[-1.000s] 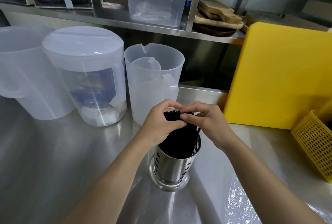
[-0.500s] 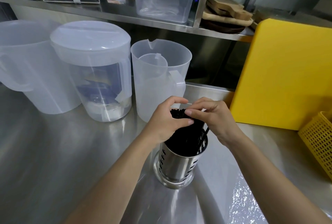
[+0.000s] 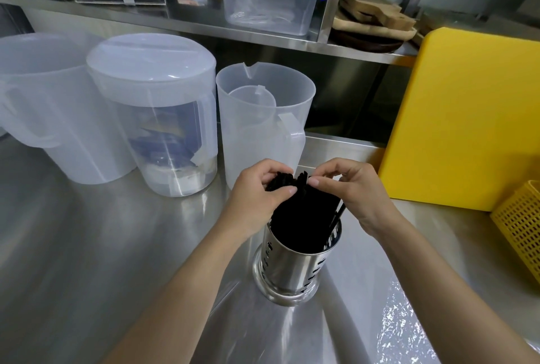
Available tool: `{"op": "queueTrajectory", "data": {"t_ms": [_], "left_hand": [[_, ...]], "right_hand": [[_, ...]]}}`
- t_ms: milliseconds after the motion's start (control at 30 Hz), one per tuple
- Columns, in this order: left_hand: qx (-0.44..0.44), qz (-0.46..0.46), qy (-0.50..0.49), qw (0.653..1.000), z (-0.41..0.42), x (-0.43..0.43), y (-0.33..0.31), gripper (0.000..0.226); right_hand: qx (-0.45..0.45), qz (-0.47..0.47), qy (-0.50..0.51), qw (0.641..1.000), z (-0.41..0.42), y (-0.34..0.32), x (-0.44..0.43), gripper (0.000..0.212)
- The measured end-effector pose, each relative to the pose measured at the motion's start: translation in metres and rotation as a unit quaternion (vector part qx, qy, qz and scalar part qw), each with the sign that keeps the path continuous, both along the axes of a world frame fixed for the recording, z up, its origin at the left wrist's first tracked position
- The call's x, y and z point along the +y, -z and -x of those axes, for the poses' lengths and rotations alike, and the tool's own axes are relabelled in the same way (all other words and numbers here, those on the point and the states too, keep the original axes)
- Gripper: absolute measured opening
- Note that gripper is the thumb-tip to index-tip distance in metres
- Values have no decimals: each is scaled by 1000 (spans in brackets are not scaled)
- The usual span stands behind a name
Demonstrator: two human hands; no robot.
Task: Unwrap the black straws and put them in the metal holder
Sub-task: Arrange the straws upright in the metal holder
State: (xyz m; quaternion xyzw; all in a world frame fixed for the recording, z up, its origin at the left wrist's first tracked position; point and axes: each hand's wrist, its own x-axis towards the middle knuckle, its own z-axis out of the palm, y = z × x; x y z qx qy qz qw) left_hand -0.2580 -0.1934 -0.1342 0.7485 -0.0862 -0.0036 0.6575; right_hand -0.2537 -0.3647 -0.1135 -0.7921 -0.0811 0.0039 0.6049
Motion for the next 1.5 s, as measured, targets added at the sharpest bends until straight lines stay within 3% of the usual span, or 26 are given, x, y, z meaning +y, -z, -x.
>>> {"op": "queueTrajectory", "data": {"t_ms": [333, 667, 800, 967, 1133, 1333, 1500], "left_hand": [[-33, -59, -31, 997, -2, -7, -8, 8], [-71, -118, -33, 990, 2, -8, -27, 18], [-66, -138, -3, 988, 4, -8, -29, 12], [-74, -165, 69, 981, 9, -9, -39, 26], [-72, -126, 67, 987, 7, -15, -47, 10], [-88, -55, 71, 992, 9, -15, -63, 20], [-125, 8, 1, 992, 10, -12, -87, 18]], "right_hand": [[-8, 58, -24, 998, 1, -10, -6, 15], [-60, 69, -44, 995, 4, -28, -4, 11], [-82, 50, -48, 994, 5, -32, -4, 12], [-105, 50, -51, 992, 6, -42, -2, 12], [-137, 72, -67, 986, 8, -61, 2, 12], [-165, 47, -70, 983, 12, -82, 2, 17], [-177, 33, -16, 984, 16, -76, -9, 20]]}}
